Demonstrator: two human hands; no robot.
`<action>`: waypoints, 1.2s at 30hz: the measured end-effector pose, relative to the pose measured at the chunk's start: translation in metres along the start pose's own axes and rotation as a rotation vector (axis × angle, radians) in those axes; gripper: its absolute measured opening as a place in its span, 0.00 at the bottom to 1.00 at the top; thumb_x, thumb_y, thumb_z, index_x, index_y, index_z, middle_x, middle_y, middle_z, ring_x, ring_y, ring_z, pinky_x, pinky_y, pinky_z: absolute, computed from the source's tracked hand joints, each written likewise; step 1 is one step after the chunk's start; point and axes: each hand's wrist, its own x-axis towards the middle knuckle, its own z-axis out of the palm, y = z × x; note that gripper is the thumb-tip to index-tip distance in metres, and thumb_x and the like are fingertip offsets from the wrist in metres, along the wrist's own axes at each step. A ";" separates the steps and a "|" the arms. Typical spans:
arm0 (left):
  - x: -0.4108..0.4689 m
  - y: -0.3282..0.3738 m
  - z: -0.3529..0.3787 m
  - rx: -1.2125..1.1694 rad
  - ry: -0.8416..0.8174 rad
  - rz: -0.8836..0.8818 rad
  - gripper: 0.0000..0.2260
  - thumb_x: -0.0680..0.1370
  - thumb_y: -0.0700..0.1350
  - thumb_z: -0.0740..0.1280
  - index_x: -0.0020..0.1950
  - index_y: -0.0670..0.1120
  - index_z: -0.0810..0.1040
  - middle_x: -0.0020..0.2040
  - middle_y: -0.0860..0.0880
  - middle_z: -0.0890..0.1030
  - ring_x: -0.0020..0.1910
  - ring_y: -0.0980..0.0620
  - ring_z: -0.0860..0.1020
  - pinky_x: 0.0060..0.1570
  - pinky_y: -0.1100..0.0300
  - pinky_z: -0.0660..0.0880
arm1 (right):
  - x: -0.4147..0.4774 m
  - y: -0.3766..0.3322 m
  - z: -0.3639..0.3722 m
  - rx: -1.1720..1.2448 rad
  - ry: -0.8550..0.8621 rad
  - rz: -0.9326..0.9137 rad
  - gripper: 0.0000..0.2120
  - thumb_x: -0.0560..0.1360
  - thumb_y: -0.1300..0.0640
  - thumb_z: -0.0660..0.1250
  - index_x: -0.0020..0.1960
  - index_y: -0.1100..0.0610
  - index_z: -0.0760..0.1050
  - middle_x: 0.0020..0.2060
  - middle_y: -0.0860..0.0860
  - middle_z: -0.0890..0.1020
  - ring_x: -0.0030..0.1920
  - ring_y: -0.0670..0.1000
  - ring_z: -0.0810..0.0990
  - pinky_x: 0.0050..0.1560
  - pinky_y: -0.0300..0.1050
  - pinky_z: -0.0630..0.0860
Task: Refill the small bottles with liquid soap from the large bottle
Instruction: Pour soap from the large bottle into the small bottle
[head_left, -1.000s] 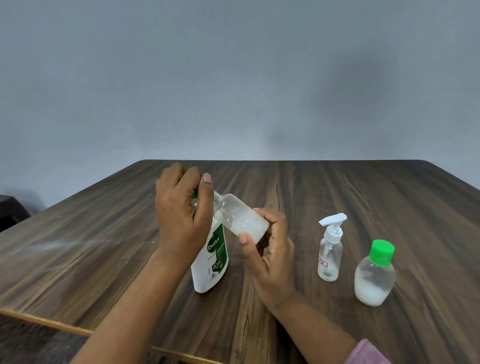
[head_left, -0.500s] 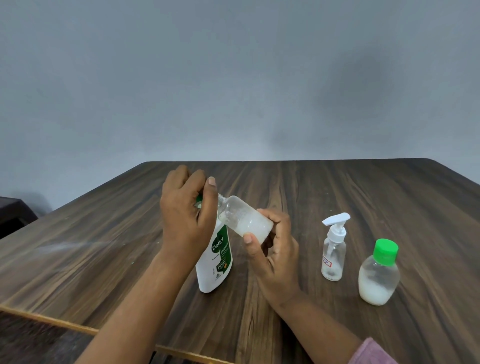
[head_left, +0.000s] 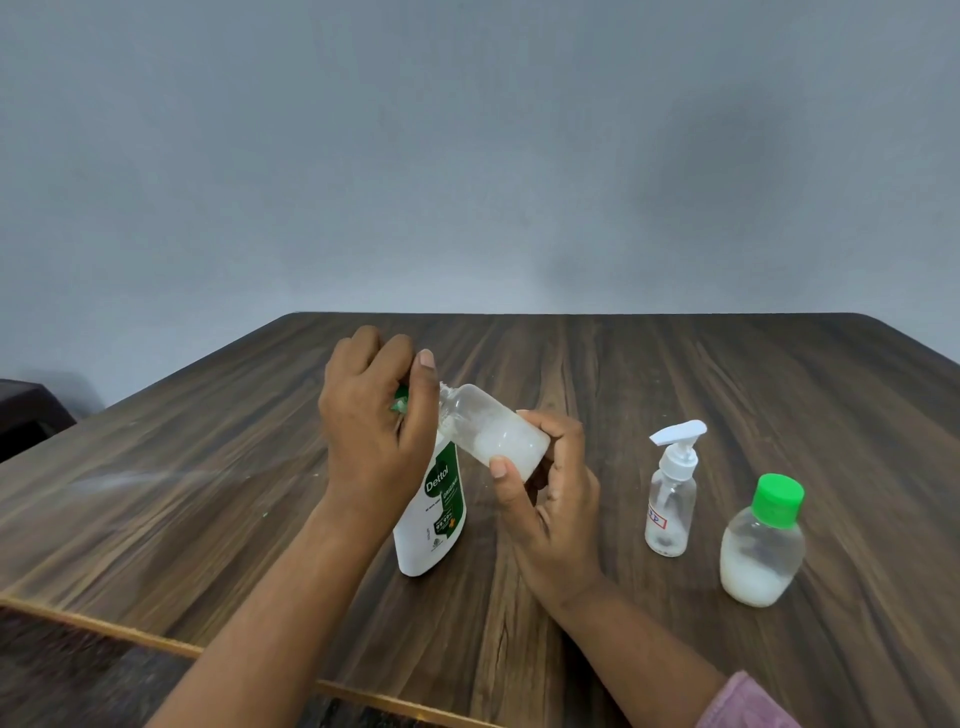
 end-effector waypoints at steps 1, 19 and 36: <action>0.000 0.000 0.000 -0.001 0.005 -0.004 0.13 0.77 0.43 0.58 0.33 0.47 0.62 0.32 0.52 0.63 0.34 0.52 0.62 0.35 0.64 0.57 | 0.000 0.001 0.000 0.000 -0.002 0.006 0.15 0.76 0.47 0.63 0.58 0.55 0.66 0.43 0.42 0.74 0.40 0.40 0.77 0.34 0.27 0.70; 0.001 -0.002 -0.001 0.033 0.014 0.009 0.12 0.76 0.44 0.59 0.33 0.48 0.62 0.31 0.53 0.63 0.32 0.53 0.62 0.36 0.56 0.60 | -0.001 0.001 0.000 -0.009 -0.004 -0.008 0.15 0.75 0.50 0.64 0.58 0.53 0.67 0.43 0.42 0.75 0.39 0.41 0.77 0.34 0.28 0.70; 0.000 -0.002 0.000 0.052 0.026 0.014 0.11 0.76 0.45 0.59 0.34 0.48 0.62 0.32 0.51 0.64 0.32 0.51 0.63 0.36 0.54 0.62 | -0.001 0.001 0.001 -0.019 -0.002 -0.010 0.15 0.76 0.48 0.63 0.58 0.54 0.66 0.43 0.40 0.74 0.38 0.39 0.76 0.33 0.28 0.70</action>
